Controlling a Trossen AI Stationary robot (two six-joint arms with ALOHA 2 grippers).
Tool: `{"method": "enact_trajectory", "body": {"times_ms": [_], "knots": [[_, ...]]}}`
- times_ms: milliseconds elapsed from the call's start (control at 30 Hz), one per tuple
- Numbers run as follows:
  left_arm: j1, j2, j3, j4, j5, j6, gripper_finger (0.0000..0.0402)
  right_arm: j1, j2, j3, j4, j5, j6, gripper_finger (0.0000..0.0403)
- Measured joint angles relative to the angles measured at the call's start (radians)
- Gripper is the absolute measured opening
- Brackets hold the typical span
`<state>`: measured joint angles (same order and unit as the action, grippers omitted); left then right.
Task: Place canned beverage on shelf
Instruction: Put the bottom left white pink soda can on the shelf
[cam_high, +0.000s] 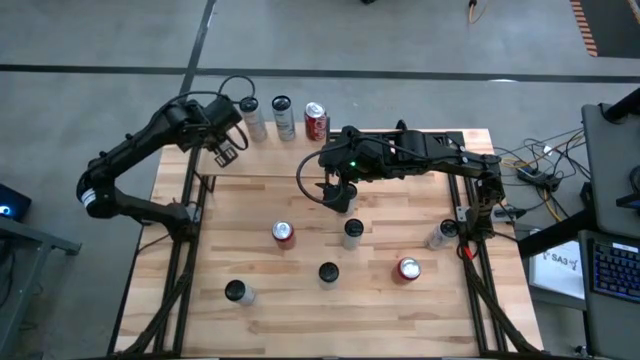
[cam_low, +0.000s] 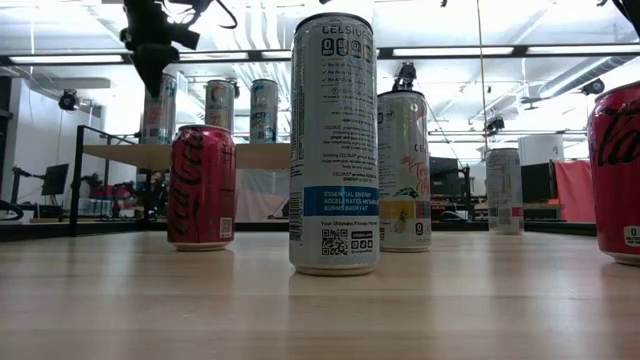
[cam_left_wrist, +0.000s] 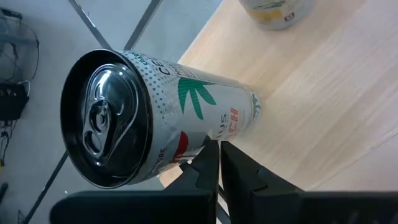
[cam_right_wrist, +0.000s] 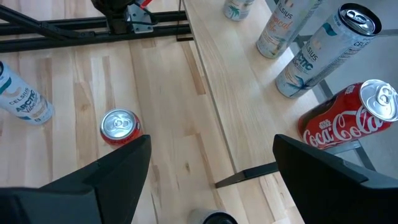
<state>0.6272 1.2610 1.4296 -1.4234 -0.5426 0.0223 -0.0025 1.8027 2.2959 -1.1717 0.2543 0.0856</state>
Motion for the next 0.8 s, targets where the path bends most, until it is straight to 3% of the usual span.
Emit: {"method": "enact_trajectory", "body": {"times_ms": [300,700,800], "knots": [[0.013,0.0,-0.001,0.104,-0.002,0.038,0.0,0.0,0.0,0.0,0.0,0.0,0.003,0.0327],[0.005,-0.052,-0.002,0.011,0.001,0.006,0.0,0.0,0.0,0.0,-0.001,0.0,0.007,0.0327],[0.02,-0.063,-0.002,0.027,-0.038,0.023,0.0,0.0,0.0,0.0,-0.001,0.0,0.003,0.0327]]}}
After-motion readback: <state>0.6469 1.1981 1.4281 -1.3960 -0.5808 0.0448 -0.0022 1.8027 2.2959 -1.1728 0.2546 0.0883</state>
